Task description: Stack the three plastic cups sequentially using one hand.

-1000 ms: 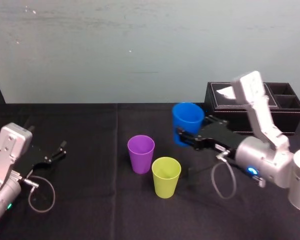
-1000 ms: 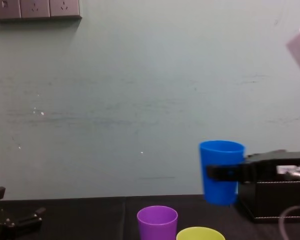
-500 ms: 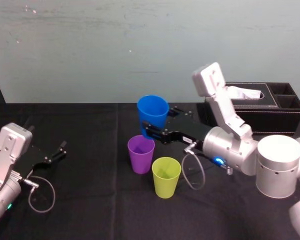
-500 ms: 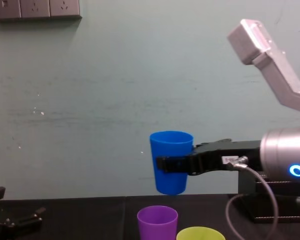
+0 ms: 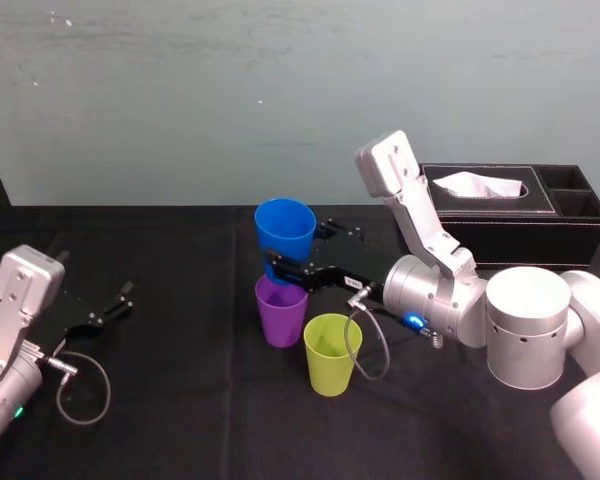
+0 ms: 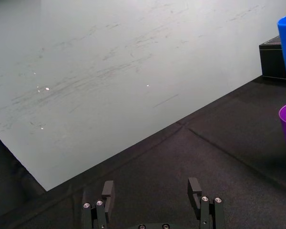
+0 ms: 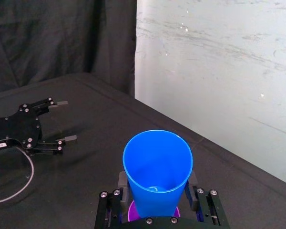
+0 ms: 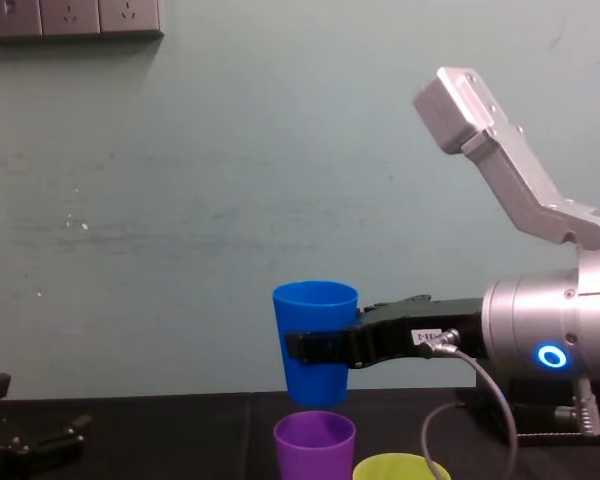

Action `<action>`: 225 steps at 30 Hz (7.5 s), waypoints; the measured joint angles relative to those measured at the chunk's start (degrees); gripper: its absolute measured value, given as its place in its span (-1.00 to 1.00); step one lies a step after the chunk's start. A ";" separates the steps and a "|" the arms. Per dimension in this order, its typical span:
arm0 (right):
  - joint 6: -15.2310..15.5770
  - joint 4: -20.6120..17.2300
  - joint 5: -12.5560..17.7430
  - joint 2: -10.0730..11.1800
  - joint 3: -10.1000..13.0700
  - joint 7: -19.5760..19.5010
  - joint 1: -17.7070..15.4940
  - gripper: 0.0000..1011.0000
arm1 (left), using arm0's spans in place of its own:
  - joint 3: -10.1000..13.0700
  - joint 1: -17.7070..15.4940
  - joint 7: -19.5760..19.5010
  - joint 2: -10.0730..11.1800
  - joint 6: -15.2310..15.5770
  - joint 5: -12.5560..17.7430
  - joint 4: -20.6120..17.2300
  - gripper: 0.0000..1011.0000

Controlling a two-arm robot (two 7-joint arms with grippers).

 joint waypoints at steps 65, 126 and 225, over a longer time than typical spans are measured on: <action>-0.01 5.30 1.21 -1.34 -1.31 -0.07 1.30 0.40 | 0.00 0.00 0.00 0.00 0.00 0.00 0.00 0.98; -0.57 -2.42 0.83 1.26 1.17 -2.33 -3.75 0.98 | 0.00 0.00 0.00 0.00 0.00 0.00 0.00 0.98; -1.60 -9.09 0.56 2.80 5.23 -5.88 -22.44 0.98 | 0.00 0.00 0.00 0.01 0.00 0.00 0.00 0.98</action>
